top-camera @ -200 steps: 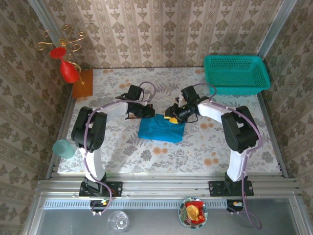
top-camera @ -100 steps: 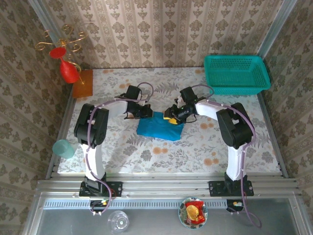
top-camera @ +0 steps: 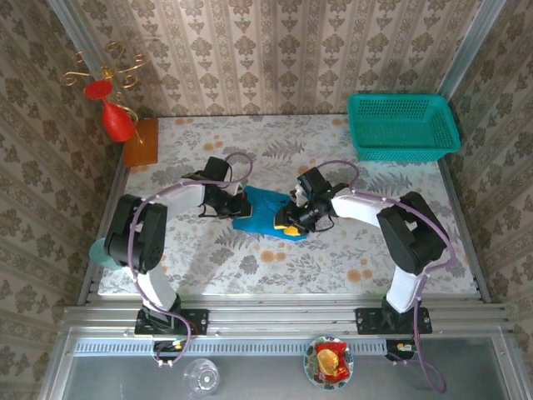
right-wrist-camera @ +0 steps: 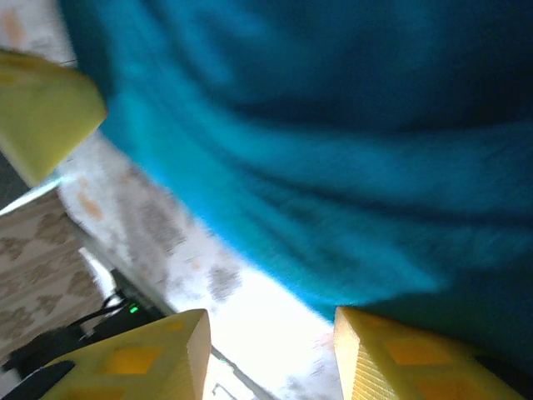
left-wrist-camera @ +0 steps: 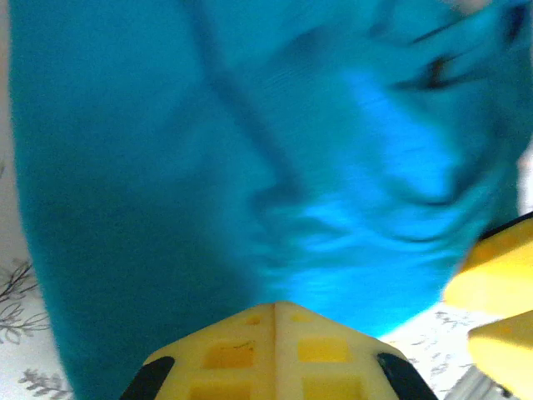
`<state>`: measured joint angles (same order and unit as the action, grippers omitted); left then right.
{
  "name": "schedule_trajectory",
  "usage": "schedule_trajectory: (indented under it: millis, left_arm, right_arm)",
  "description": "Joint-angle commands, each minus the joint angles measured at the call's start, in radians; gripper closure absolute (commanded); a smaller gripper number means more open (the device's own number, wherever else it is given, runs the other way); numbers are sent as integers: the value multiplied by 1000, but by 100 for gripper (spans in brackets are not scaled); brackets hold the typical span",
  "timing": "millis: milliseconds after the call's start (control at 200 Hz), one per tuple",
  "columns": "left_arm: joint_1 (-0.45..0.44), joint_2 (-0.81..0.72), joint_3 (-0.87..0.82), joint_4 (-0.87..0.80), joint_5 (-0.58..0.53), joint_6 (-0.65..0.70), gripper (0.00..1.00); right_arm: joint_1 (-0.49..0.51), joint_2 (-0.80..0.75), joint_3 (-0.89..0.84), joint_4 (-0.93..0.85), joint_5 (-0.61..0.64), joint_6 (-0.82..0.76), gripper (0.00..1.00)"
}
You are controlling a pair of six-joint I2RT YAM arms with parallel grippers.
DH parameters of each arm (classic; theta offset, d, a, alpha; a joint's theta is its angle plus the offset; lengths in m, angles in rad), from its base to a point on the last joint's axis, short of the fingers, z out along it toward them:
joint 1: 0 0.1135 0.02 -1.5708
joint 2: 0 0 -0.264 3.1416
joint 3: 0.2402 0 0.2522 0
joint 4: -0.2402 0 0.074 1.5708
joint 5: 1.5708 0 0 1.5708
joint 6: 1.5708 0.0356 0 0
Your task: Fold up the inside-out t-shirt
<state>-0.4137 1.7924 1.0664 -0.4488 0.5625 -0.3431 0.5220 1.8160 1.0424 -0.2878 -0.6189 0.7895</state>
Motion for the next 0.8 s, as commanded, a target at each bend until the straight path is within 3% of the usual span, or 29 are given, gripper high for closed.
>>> schedule_trajectory:
  millis: [0, 150, 320, 620, 795]
  left_arm:
    - [10, 48, 3, -60, -57, 25, 95]
    - [18, -6, 10, -59, -36, 25, 92]
    - [44, -71, 68, -94, -18, 48, 75]
    - [133, 41, 190, -198, -14, 147, 51]
    - [132, 114, 194, -176, 65, 158, 47]
  right_arm:
    - [-7, 65, -7, -39, 132, -12, 56]
    - [-7, 38, 1, -35, 112, -19, 57]
    - [-21, -65, 41, -108, 97, -46, 55]
    - [-118, -102, 127, -350, 315, -160, 52]
    - [-160, -10, 161, -329, 279, -193, 48]
